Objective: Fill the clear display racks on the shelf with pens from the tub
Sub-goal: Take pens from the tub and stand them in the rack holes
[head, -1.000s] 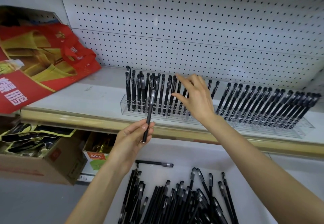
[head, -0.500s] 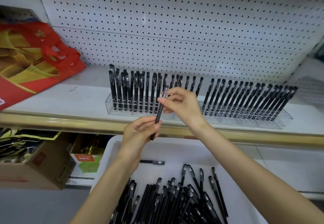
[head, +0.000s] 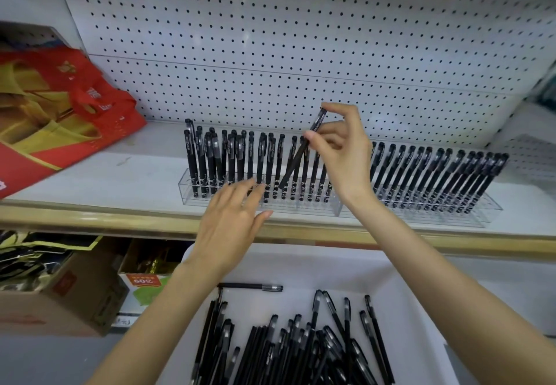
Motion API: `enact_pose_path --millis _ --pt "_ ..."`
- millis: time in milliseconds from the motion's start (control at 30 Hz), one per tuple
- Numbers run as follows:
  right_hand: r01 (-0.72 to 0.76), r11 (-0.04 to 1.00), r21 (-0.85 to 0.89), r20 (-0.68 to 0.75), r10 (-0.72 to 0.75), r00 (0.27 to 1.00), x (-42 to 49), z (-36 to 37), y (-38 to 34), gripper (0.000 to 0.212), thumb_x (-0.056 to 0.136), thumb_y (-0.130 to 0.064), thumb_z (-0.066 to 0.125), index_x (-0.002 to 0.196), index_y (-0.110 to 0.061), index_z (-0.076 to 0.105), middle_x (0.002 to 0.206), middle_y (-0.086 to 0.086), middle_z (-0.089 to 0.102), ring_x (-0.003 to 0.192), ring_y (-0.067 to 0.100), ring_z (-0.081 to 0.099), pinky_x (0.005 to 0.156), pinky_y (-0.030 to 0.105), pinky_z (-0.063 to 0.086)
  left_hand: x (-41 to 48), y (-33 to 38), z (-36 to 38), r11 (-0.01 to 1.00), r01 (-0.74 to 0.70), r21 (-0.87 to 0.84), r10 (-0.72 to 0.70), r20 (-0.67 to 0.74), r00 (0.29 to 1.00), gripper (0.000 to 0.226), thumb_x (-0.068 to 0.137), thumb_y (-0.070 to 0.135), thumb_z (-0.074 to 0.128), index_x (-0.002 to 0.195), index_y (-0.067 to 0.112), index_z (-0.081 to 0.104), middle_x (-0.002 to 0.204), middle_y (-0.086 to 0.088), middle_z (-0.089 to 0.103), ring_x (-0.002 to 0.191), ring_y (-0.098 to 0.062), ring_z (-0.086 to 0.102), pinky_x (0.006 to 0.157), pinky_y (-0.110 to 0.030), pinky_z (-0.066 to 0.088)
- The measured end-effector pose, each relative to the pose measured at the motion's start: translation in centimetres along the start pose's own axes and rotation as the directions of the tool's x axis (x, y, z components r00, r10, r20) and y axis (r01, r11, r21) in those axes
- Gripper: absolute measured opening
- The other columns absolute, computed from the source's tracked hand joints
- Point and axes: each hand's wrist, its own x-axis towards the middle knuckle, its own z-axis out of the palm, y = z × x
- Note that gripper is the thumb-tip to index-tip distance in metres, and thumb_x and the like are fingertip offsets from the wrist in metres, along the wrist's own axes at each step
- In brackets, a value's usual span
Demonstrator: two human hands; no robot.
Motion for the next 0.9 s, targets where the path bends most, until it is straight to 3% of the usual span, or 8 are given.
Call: enact_pose_path --millis 133,367,533,633,800,900 --pt "0.125 0.978 -0.166 -0.032 -0.132 0.991 0.8 0.9 1.3 0.04 0.083 -0.022 0.073 0.117 -0.017 0.054 0.082 -0.012 0.062 0.08 0.003 0.063 0.075 0.017 0.051 0.7 -0.6 0.5 0.995 -0.032 0.096 0.023 0.092 0.996 0.048 0.09 0.037 0.047 0.126 0.008 0.059 0.126 -0.012 0.061 0.116 -0.027 0.058 0.104 -0.046 0.039" --pt "0.335 0.872 -0.357 0.051 -0.34 0.939 0.3 2.6 3.8 0.042 0.084 -0.024 0.071 0.12 -0.009 0.057 0.084 -0.003 0.064 0.075 0.008 0.062 0.071 0.034 0.058 0.5 -1.4 1.1 0.995 -0.017 0.103 -0.002 0.181 0.983 0.054 0.089 0.042 0.046 0.128 0.007 0.057 0.128 -0.01 0.06 0.12 -0.026 0.055 0.103 -0.045 0.041" --pt "0.341 0.865 -0.367 0.05 -0.347 0.936 0.7 3.0 4.2 0.041 0.085 -0.022 0.071 0.12 -0.008 0.057 0.087 -0.001 0.065 0.076 0.01 0.062 0.069 0.034 0.058 0.3 -1.5 1.4 1.0 0.002 0.005 -0.003 0.195 0.981 0.061 0.094 0.047 0.04 0.144 0.011 0.038 0.148 -0.007 0.04 0.139 -0.022 0.031 0.115 -0.038 0.02" --pt "0.379 0.834 -0.401 0.123 -0.361 0.924 0.6 3.1 4.4 0.039 0.085 -0.023 0.071 0.118 -0.007 0.059 0.086 0.001 0.067 0.074 0.015 0.064 0.067 0.037 0.058 0.3 -1.5 1.5 1.0 0.003 -0.029 0.003 0.188 0.982 0.063 0.096 0.048 0.039 0.148 0.013 0.029 0.153 -0.004 0.031 0.143 -0.019 0.022 0.117 -0.035 0.012" --pt "0.529 0.647 -0.548 0.251 -0.477 0.843 -0.2 3.7 5.9 0.03 0.082 -0.026 0.074 0.103 -0.007 0.065 0.083 0.003 0.063 0.074 0.018 0.06 0.052 0.034 0.053 0.2 -1.4 1.5 0.999 0.028 -0.045 -0.02 0.178 0.984 0.066 0.092 0.051 0.033 0.146 0.013 0.033 0.151 -0.005 0.036 0.142 -0.02 0.026 0.118 -0.039 0.016" --pt "0.532 0.594 -0.603 0.239 -0.501 0.832 -0.2 3.8 6.4 0.031 0.081 -0.027 0.074 0.104 -0.007 0.066 0.084 0.003 0.062 0.075 0.017 0.059 0.051 0.027 0.048 0.2 -1.3 1.3 0.998 0.033 -0.05 -0.022 0.194 0.981 0.068 0.091 0.051 0.03 0.147 0.012 0.032 0.151 -0.005 0.034 0.143 -0.02 0.024 0.117 -0.038 0.014"
